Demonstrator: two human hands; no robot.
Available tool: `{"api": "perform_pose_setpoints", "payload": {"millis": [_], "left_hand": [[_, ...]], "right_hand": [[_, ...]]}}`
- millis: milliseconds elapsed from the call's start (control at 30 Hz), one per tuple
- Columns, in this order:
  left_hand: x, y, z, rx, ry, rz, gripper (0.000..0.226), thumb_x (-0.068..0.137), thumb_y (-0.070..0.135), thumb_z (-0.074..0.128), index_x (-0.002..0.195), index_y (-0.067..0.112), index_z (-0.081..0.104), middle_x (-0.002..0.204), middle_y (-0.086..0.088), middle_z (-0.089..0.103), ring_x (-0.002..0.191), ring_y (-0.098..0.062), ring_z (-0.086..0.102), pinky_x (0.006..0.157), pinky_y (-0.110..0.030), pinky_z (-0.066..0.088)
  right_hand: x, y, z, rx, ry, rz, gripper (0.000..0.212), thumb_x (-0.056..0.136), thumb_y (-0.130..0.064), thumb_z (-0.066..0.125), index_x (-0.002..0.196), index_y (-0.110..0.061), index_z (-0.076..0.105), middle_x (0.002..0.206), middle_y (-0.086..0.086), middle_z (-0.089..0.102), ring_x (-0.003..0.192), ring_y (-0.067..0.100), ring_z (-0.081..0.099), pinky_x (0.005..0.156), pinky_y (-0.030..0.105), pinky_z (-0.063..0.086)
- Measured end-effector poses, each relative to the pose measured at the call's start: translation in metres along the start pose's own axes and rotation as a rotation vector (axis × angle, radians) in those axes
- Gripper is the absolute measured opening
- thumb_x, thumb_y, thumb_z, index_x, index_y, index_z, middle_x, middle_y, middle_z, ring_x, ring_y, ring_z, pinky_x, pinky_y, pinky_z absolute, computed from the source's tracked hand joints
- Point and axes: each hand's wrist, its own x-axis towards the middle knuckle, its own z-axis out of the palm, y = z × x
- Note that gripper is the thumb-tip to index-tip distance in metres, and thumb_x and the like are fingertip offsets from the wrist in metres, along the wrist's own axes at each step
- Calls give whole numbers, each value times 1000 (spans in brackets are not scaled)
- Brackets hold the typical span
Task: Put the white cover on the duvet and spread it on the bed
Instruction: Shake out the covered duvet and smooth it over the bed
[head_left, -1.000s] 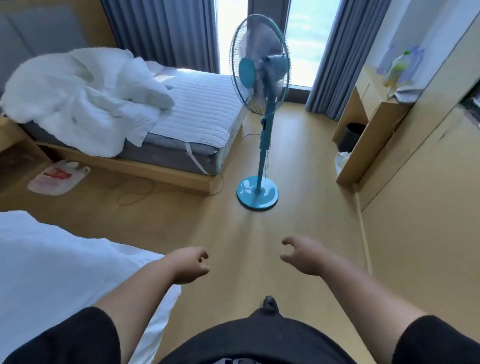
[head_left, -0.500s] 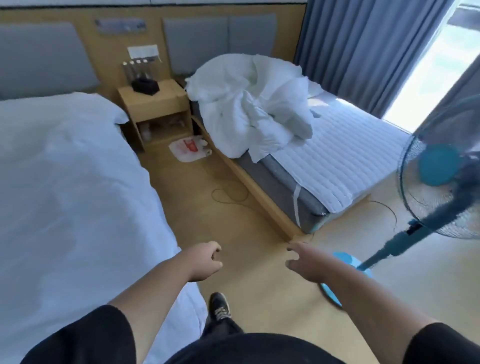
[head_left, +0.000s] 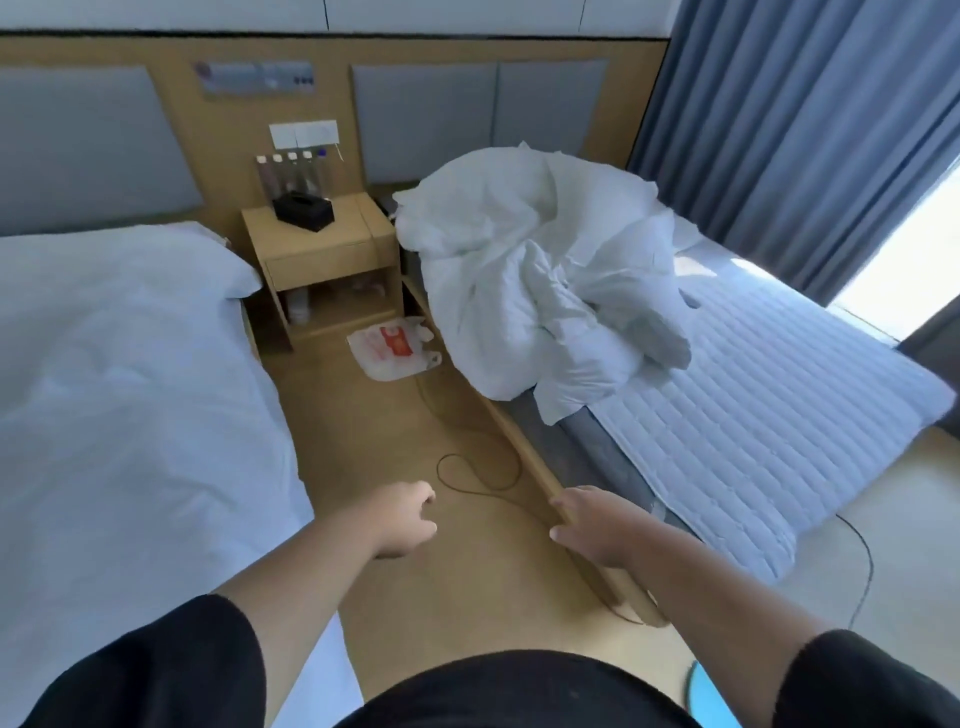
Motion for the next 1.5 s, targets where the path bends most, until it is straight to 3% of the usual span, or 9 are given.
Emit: {"api": "perform_pose_setpoints", "payload": {"millis": [233,400,633,867,1000,1100,1267,1500], "left_hand": [[99,-60,-85,-55,-6,-153,51,93,40,49,143,29,44,116,11,54,100,-12,59,86,-32,54],[174,-102,-171,-130,87,-307,52,95,41,48,145,27,42,132,5,54,114,-16,54,89,-27,47],[211,-158,-267,-346,238,-513,51,99,40,49,147,25,40,147,3,48,129,-19,50,100,-28,42],[252,-266,-318,-502,256,-624,51,100,39,49,147,24,39,151,0,45,131,-20,48,102,-29,41],[302,-357,-375,-495,274,-598,51,98,40,48,147,26,40,148,2,47,129,-19,49,102,-30,42],[332,-423,-422,-502,235,-583,50,98,41,48,145,26,41,146,3,48,127,-18,50,101,-29,42],[357,-510,-502,-440,145,-588,48,98,41,48,143,28,43,144,5,50,129,-16,49,103,-28,39],[417,-604,-589,-427,113,-586,45,97,41,49,141,29,45,141,6,53,125,-16,52,99,-27,41]], "right_hand": [[178,-40,-84,8,-86,-125,61,99,-44,52,155,-25,34,160,0,31,143,21,37,113,34,36],[322,-91,-166,-63,-118,-258,64,99,-44,52,156,-24,31,161,1,31,146,23,34,117,38,33],[448,-210,-276,-216,-202,-459,58,98,-38,53,152,-23,38,156,4,41,140,23,42,113,36,39],[548,-359,-302,-456,-286,-664,55,102,-38,49,153,-24,36,157,6,40,141,23,42,110,32,38],[618,-446,-308,-502,-301,-669,54,102,-41,48,153,-25,37,156,4,42,144,23,38,114,34,31],[666,-501,-320,-515,-324,-600,54,103,-40,48,153,-25,37,159,4,37,150,26,24,117,38,26],[729,-572,-343,-417,-372,-483,56,98,-42,52,150,-29,41,153,0,46,138,20,45,112,35,37],[844,-659,-386,-417,-435,-440,52,98,-36,53,147,-19,47,148,3,51,133,23,50,108,33,40]]}}
